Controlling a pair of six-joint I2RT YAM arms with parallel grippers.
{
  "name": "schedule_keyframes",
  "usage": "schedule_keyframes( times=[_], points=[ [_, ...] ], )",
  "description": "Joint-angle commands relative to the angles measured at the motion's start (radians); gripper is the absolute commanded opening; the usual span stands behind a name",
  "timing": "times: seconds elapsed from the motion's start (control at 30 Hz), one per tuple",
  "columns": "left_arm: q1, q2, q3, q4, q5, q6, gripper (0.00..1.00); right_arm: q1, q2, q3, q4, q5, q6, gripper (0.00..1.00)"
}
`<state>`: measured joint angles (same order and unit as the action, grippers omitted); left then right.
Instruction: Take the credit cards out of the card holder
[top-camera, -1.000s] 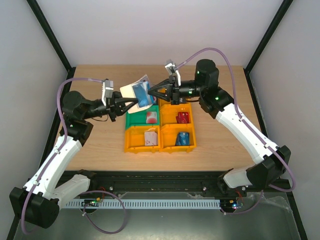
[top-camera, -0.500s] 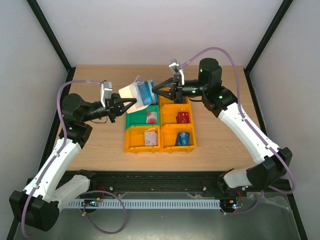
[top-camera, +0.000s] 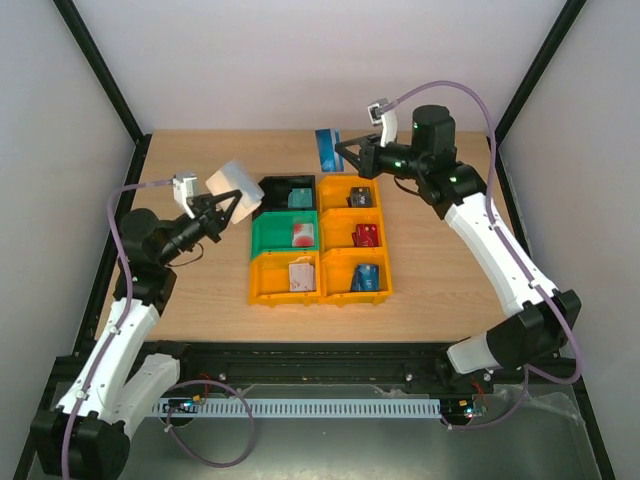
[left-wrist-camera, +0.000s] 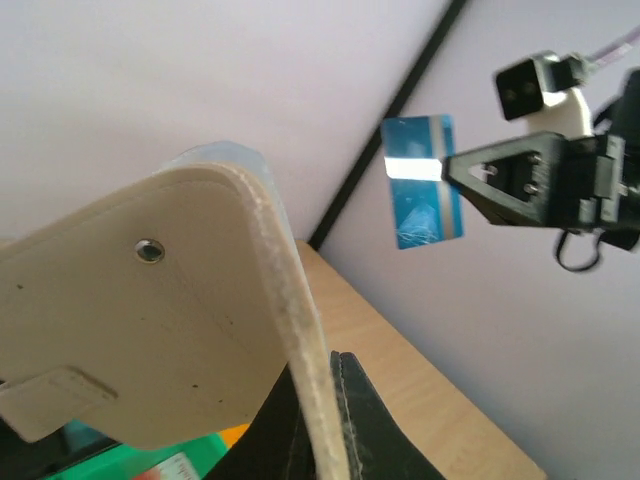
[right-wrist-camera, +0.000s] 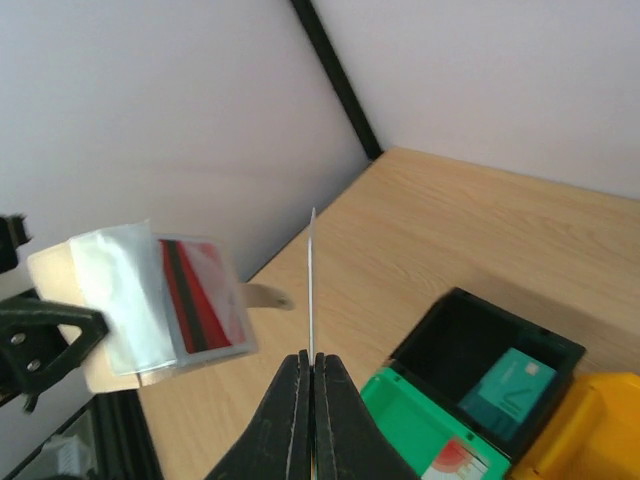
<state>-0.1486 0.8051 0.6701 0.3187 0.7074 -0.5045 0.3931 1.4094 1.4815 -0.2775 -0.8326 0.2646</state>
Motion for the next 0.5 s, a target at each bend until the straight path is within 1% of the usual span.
schedule_keyframes(
  times=[0.0,0.17,0.2,0.33,0.47],
  points=[
    [0.040,-0.036,-0.048,-0.011,-0.158,-0.110,0.02,0.006,0.066,0.082,-0.098,0.131,0.035,0.02],
    [0.067,-0.038,-0.104,-0.041,-0.230,-0.139,0.02,0.027,0.100,0.097,-0.093,0.171,0.032,0.02],
    [0.070,-0.040,-0.111,-0.042,-0.235,-0.139,0.02,0.027,0.110,0.126,-0.110,0.192,0.029,0.02],
    [0.073,-0.038,-0.128,-0.052,-0.249,-0.133,0.02,0.028,0.167,0.206,-0.247,0.284,0.008,0.02],
    [0.074,-0.030,-0.146,-0.046,-0.252,-0.134,0.02,0.047,0.212,0.267,-0.416,0.329,-0.003,0.02]
  ],
)
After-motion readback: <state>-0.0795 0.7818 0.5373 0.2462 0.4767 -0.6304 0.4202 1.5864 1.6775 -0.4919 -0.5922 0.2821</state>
